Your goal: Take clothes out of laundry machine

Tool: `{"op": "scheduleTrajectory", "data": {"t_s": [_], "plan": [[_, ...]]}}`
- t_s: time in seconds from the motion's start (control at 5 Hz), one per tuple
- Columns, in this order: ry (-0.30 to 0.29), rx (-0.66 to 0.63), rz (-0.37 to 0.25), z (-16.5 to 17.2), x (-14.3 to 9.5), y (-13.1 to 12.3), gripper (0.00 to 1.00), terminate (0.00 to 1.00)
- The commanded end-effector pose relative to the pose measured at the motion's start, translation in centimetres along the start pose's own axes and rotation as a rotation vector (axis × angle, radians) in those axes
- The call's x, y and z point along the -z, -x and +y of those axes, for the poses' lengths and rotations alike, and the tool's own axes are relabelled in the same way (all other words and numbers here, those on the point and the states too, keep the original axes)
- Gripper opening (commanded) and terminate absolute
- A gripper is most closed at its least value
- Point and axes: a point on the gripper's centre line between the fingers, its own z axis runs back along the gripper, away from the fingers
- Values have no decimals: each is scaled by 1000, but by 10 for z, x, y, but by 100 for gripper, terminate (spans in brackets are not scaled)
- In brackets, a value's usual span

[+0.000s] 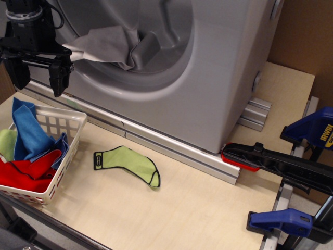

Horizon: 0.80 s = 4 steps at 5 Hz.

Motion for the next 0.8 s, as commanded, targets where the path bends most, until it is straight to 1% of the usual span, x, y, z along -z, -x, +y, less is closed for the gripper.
{"op": "scheduleTrajectory", "data": {"t_s": [0.0, 0.2, 0.4, 0.6], "plan": [[0, 0, 0, 0, 0, 0, 100, 0], [4, 29, -48, 1, -9, 0, 100, 0], [-16, 197, -190, -13, -27, -13, 100, 0], [-20, 308, -341, -25, -58, -26, 100, 0]]}}
